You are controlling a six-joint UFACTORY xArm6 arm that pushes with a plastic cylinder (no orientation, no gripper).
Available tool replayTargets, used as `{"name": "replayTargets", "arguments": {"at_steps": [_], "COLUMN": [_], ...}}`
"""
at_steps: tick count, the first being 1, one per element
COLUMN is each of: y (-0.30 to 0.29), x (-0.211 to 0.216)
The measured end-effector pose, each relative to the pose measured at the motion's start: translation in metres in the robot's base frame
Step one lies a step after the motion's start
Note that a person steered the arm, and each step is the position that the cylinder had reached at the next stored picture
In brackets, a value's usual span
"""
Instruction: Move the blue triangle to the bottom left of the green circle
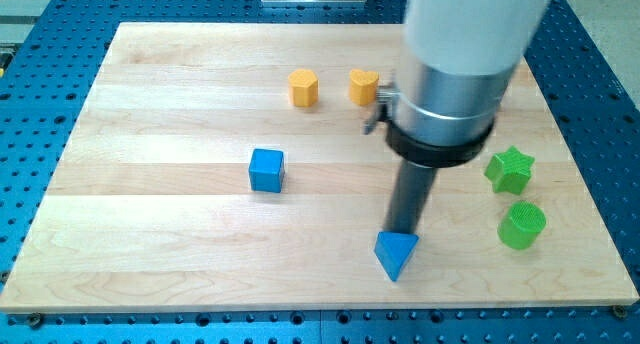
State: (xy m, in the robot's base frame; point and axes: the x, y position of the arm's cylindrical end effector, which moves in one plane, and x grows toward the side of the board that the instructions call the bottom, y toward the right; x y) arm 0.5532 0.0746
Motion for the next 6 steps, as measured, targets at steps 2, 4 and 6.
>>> {"name": "replayTargets", "arguments": {"at_steps": [2, 4, 6], "y": [-0.041, -0.023, 0.014], "x": [0.019, 0.032, 0.032]}}
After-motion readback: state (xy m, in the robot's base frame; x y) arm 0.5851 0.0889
